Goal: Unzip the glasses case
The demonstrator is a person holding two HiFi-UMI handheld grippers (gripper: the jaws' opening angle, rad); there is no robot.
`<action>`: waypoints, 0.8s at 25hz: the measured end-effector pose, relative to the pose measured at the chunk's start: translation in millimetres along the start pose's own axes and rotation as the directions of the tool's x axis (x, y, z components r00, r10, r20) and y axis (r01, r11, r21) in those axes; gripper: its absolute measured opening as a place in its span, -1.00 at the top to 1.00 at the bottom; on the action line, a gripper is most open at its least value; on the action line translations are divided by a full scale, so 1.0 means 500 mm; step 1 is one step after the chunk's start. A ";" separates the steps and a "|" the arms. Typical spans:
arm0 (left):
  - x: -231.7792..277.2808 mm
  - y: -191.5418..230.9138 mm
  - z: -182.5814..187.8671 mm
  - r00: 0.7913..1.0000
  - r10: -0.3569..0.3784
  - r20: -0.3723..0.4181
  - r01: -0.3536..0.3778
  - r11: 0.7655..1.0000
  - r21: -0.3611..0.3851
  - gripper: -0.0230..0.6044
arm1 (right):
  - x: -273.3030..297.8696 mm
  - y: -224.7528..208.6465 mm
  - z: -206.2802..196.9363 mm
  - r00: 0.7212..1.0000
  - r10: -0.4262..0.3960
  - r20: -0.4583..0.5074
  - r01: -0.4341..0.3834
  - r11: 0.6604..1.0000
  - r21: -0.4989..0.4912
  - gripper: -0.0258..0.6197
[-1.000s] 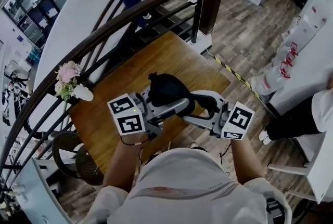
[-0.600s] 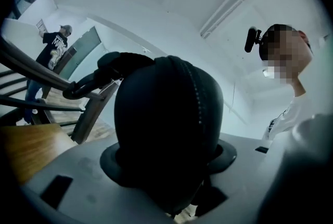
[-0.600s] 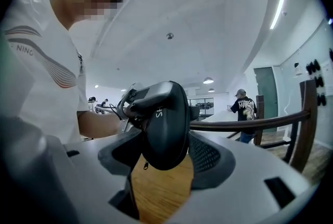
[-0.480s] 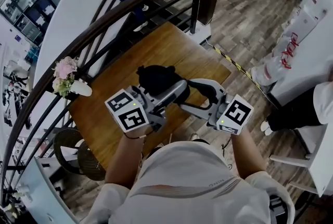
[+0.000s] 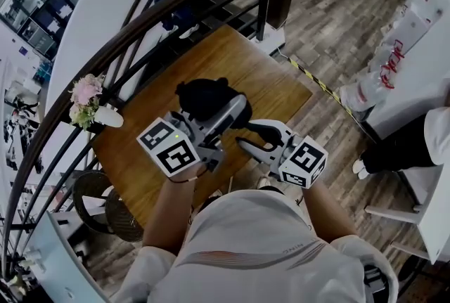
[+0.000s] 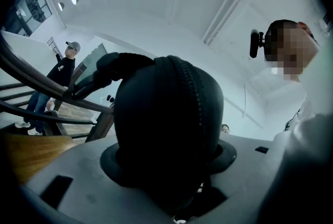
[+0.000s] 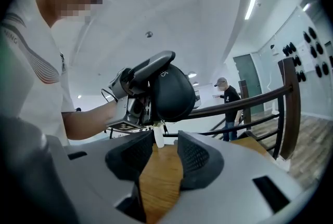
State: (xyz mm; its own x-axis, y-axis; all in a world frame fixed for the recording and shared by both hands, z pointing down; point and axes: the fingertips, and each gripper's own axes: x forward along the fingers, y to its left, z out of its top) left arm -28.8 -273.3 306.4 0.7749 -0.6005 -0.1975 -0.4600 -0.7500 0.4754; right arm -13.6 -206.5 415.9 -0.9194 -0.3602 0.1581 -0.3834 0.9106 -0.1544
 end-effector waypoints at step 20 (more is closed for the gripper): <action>-0.031 0.029 0.006 0.993 0.108 0.038 -0.107 0.994 -0.025 0.09 | 0.033 -0.007 0.005 0.994 -0.103 -0.024 0.101 0.994 -0.048 0.77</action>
State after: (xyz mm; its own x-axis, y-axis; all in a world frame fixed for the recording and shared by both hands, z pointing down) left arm -48.7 -275.7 313.8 0.7038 -0.6878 -0.1776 -0.5290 -0.6743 0.5152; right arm -27.8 -216.3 416.8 -0.8728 -0.4469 0.1960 -0.4699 0.8781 -0.0903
